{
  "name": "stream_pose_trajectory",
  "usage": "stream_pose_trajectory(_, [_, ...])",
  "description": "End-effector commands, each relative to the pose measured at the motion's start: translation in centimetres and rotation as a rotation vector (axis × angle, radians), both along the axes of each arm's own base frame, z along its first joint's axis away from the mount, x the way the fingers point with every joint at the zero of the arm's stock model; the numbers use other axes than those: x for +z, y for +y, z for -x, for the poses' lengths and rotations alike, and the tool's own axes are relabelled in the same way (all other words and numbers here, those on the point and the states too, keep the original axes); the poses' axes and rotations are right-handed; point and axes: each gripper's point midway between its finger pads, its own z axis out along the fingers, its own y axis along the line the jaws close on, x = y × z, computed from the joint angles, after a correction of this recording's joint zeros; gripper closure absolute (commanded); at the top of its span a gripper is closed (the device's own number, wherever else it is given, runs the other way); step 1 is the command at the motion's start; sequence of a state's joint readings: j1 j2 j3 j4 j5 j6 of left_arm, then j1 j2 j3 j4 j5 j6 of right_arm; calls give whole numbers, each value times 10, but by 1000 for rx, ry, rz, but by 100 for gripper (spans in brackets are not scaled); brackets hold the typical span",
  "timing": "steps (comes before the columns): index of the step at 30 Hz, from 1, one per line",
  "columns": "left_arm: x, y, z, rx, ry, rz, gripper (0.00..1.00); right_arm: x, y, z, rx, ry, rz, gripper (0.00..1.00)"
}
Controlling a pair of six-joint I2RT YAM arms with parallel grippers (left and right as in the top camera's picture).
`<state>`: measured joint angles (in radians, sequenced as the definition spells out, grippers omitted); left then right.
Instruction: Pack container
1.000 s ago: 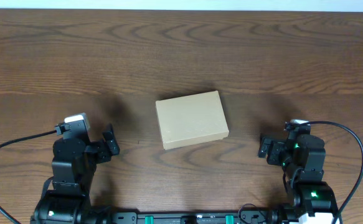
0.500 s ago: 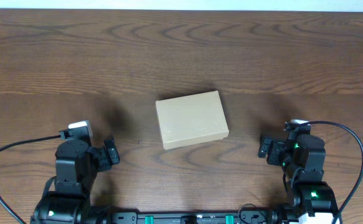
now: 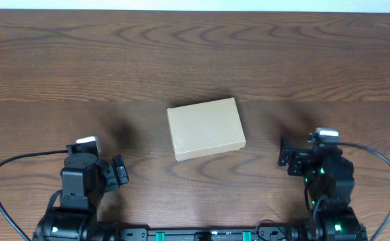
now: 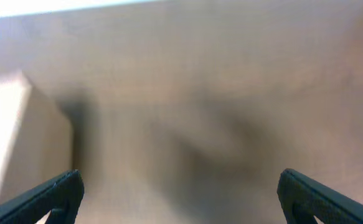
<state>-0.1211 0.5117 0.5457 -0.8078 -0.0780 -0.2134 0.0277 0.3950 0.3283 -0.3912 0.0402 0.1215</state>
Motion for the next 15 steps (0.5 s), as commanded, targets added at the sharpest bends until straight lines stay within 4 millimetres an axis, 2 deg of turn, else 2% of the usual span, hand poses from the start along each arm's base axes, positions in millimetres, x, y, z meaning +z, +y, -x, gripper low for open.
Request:
stream_pose_trajectory(1, [-4, 2, 2, 16, 14, 0, 5, 5, 3, -3, 16, -118, 22, 1])
stream_pose_trajectory(7, [-4, 2, 2, 16, 14, 0, 5, 7, 15, -11, 64, -337, 1, 1])
stream_pose_trajectory(15, [-5, 2, 2, 16, 14, 0, 5, -8, 20, -7, 102, -317, 45, 1])
